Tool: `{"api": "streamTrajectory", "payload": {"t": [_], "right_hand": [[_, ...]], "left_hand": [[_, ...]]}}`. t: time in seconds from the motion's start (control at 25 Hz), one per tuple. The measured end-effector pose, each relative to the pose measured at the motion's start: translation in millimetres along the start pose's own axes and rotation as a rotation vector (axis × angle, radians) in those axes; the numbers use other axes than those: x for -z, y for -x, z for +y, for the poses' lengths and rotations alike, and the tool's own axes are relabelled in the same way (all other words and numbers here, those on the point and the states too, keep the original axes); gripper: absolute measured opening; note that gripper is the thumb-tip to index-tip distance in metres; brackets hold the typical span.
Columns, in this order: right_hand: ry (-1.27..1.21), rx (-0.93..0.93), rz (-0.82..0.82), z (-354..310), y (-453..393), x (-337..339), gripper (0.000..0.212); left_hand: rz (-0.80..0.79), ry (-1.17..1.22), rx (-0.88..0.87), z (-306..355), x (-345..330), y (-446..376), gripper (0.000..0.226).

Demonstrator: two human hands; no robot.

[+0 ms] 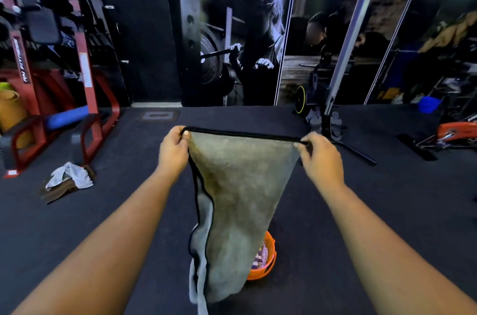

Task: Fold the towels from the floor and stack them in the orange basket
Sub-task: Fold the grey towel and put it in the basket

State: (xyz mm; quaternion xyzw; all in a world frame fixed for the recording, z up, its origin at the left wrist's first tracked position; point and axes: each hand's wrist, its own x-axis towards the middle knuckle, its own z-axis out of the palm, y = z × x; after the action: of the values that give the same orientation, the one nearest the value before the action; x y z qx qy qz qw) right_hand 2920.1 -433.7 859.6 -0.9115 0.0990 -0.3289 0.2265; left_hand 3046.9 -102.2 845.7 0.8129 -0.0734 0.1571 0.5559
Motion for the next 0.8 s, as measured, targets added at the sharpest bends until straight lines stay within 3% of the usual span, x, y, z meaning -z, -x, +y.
{"api": "streamTrajectory", "payload": {"t": [0.08, 0.16, 0.4, 0.6, 0.72, 0.8], "right_hand": [[-0.315, -0.228, -0.078, -6.7, -15.7, -0.9, 0.015], [-0.498, -0.343, -0.066, -8.5, -19.0, -4.0, 0.022], [-0.881, -0.336, 0.002, -9.5, -25.3, 13.8, 0.023], [-1.191, -0.437, -0.001, -27.8, -22.7, 10.9, 0.016], [-1.07, -0.369, -0.038, -54.7, -15.0, -4.9, 0.011], [-0.93, -0.384, 0.027, -59.2, -13.6, -20.3, 0.01]], "left_hand": [[-0.006, 0.04, 0.043, 4.6, -6.1, -2.4, 0.017], [-0.007, 0.074, 0.061, 9.8, -8.3, -2.0, 0.019], [-0.035, 0.252, -0.001, 19.5, 0.3, -2.7, 0.02], [-0.097, 0.302, 0.064, 34.4, -13.8, 0.5, 0.017], [-0.118, 0.237, -0.014, 54.7, -38.4, 18.9, 0.017], [-0.059, 0.205, 0.002, 63.5, -51.0, 31.9, 0.012]]}}
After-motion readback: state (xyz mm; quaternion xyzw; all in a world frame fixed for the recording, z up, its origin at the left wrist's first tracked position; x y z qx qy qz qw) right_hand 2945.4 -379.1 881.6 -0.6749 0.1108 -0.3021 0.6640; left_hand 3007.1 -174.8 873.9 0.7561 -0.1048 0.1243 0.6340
